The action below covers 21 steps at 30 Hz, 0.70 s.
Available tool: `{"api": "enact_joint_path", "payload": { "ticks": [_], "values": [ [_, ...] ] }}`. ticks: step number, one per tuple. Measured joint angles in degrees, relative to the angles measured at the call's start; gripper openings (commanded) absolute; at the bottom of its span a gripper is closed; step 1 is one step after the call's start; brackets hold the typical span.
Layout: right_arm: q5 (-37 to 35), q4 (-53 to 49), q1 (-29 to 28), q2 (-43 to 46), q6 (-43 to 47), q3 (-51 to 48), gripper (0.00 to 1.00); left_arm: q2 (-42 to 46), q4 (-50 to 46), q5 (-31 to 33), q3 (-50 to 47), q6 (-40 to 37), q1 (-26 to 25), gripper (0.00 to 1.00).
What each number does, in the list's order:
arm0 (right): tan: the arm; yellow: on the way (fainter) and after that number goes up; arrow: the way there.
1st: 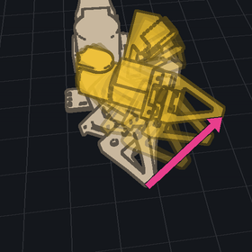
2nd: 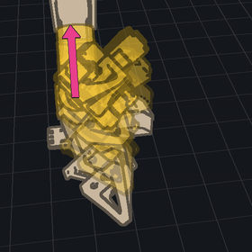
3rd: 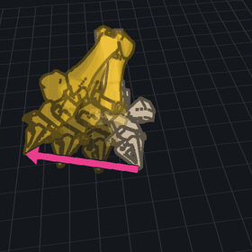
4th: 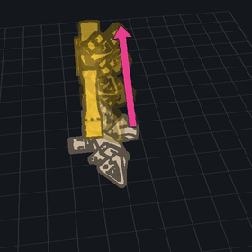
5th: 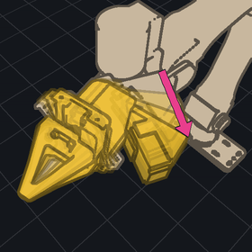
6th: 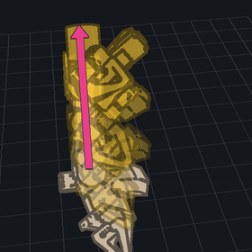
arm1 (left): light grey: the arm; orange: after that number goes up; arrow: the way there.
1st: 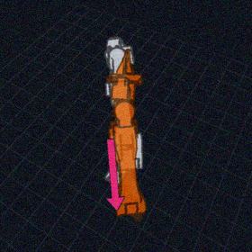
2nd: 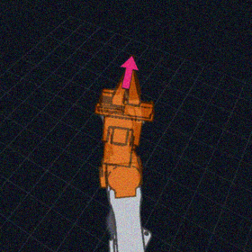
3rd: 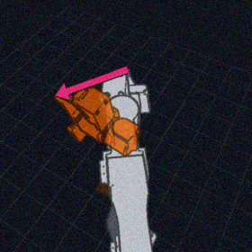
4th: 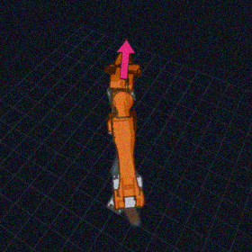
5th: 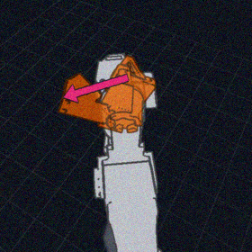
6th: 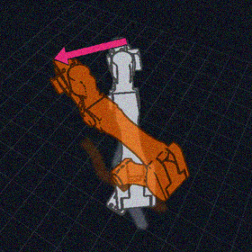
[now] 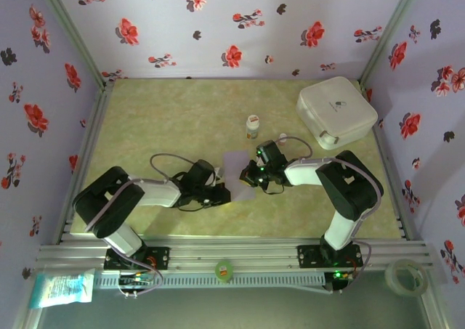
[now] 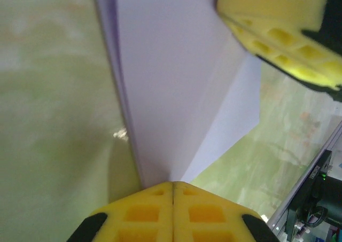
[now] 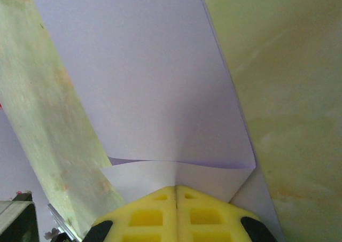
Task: Fold a paper plane with a square sheet of paper (pick it up from the middle)
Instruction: Fold the triangle a second time at the center of the table.
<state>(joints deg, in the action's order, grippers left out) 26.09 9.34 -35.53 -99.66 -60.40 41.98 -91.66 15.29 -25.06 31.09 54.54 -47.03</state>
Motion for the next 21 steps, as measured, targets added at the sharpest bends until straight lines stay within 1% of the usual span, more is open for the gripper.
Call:
{"api": "enact_joint_path", "payload": {
  "ticks": [4, 7, 9, 11, 16, 21],
  "values": [
    [0.0, 0.0, 0.0, 0.0, 0.0, 0.0, 0.00, 5.2, -2.5, 0.1, -1.3, 0.4, 0.1, 0.04],
    [0.0, 0.0, 0.0, 0.0, 0.0, 0.0, 0.00, 9.2, -2.5, 0.0, -0.8, 0.4, 0.9, 0.03],
    [0.0, 0.0, 0.0, 0.0, 0.0, 0.0, 0.00, 9.6, -2.4, -0.1, 0.6, 0.4, 1.6, 0.03],
    [0.0, 0.0, 0.0, 0.0, 0.0, 0.0, 0.00, 8.5, -2.5, -0.3, 2.6, 0.2, 2.1, 0.02],
    [0.0, 0.0, 0.0, 0.0, 0.0, 0.0, 0.00, 1.4, -2.1, -1.1, 8.2, -0.3, 2.4, 0.02],
    [-0.1, 0.0, 0.0, 0.1, 0.0, 0.0, 0.00, -4.6, -1.9, -1.2, 10.5, -0.9, 2.4, 0.01]
  ]
}}
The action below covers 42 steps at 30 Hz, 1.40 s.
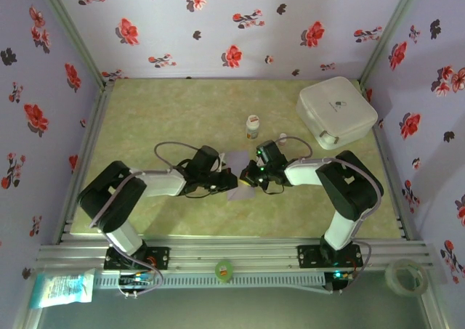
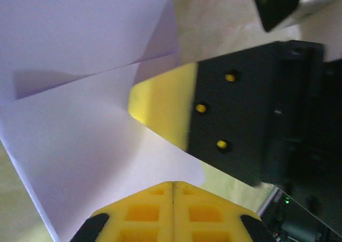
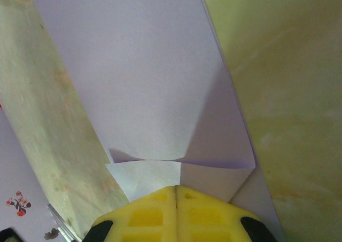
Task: Fold a paper plane with a square sheet of paper (pick it up from the middle)
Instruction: Fold the triangle a second time at the center of the table.
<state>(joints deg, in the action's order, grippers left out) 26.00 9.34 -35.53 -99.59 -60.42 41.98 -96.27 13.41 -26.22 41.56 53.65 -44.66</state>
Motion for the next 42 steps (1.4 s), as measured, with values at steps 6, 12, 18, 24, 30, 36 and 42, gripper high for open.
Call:
{"api": "enact_joint_path", "payload": {
  "ticks": [6, 12, 18, 24, 30, 36, 42],
  "values": [
    [0.0, 0.0, 0.0, 0.0, 0.0, 0.0, 0.00, -4.0, -0.2, 0.2, 0.3, -0.4, 0.0, 0.00],
    [0.1, 0.0, 0.0, 0.0, 0.0, 0.0, 0.00, -3.3, 4.9, 1.2, -3.4, -0.3, -0.1, 0.00],
    [-0.9, -1.2, -0.1, 1.2, 0.9, 0.1, 0.01, -2.7, 8.1, 1.6, -5.4, 0.0, -0.2, 0.00],
    [-2.2, -4.1, -0.1, 6.6, 4.2, 0.3, 0.00, -2.7, 7.9, 1.7, -5.3, 0.0, -0.3, 0.00],
    [-1.5, -4.1, -1.9, 4.9, 4.3, 1.4, 0.00, -2.7, 7.2, 1.8, -4.9, -0.2, -0.3, 0.00],
    [-1.4, -4.6, -2.8, 0.8, 4.0, 2.1, 0.00, -2.7, 6.9, 1.9, -4.8, -0.2, -0.3, 0.00],
    [-0.6, -4.0, 0.1, 0.2, 3.8, 1.7, 0.00, -2.7, 6.3, 2.0, -4.5, -0.4, -0.3, 0.00]
  ]
}}
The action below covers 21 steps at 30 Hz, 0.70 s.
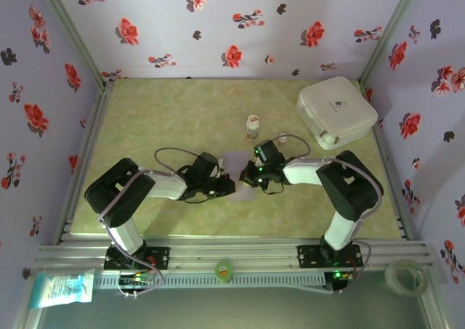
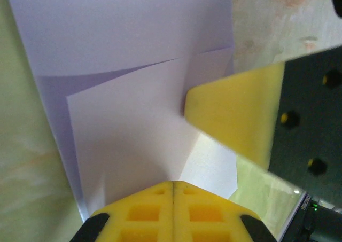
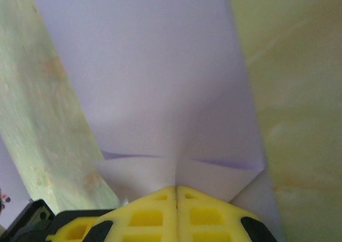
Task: Fold a paper plane with a square sheet of paper (pick it up from the middle)
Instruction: Fold the triangle a second time at the center of the table.
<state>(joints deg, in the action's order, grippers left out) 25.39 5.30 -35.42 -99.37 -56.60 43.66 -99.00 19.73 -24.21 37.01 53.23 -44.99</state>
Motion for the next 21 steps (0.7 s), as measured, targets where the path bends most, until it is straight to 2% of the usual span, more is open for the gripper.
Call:
{"api": "enact_joint_path", "payload": {
  "ticks": [10, 17, 21],
  "values": [
    [1.7, 3.7, 7.1, 0.0, 0.7, -1.9, 0.00, 0.0, 0.2, 0.0, 0.0, 0.0, 0.0, 0.00],
    [1.2, 8.4, 7.5, 4.0, 0.7, -5.6, 0.00, 0.0, 0.3, 0.0, -0.1, 0.1, 0.0, 0.00],
    [2.2, 9.8, 4.6, 5.5, 1.3, -4.5, 0.00, 0.0, 0.3, 0.0, -0.1, 0.1, 0.0, 0.00]
  ]
}}
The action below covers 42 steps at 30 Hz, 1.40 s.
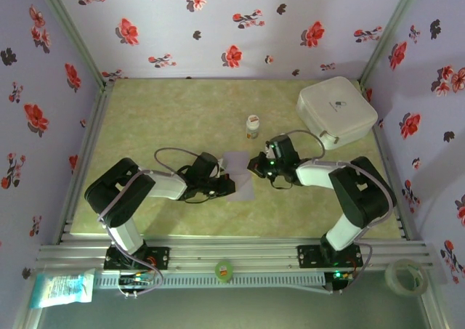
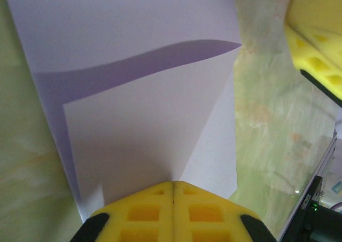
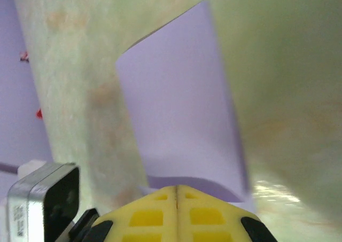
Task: Fold a paper plane with a square sheet of paper (pick it up from the middle)
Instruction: Fold the triangle a second time at the center of the table.
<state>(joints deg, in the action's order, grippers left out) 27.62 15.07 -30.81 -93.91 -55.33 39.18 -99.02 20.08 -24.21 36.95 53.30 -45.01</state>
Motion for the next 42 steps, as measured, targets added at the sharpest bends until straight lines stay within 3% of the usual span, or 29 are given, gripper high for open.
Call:
{"api": "enact_joint_path", "payload": {
  "ticks": [6, 17, 25, 31, 36, 42],
  "values": [
    [0.3, -0.4, -3.1, -2.8, 0.0, 1.0, 0.00, 0.0, 0.0, 0.0, 0.0, 0.0, 0.0, 0.00],
    [-1.7, -3.0, -0.2, -4.0, 0.5, -0.2, 0.00, 2.4, -5.4, 0.2, 0.7, 0.0, 0.0, 0.00],
    [-1.7, -2.9, 0.0, -4.0, 0.9, -0.2, 0.00, 3.0, -9.1, 0.0, 7.7, -0.3, -0.4, 0.00],
    [-1.7, -3.0, 0.1, -4.0, 0.9, -0.2, 0.00, -1.6, -10.7, -0.2, 12.9, -1.5, -1.1, 0.00],
    [-1.7, -3.0, 0.1, -4.1, 0.9, -0.2, 0.00, -5.6, -12.8, 0.3, 12.5, -1.6, -1.2, 0.00],
    [-1.4, -3.0, 0.1, -4.1, 0.9, -0.2, 0.00, -3.6, -10.4, 1.4, 9.2, -1.3, -1.6, 0.02]
  ]
}}
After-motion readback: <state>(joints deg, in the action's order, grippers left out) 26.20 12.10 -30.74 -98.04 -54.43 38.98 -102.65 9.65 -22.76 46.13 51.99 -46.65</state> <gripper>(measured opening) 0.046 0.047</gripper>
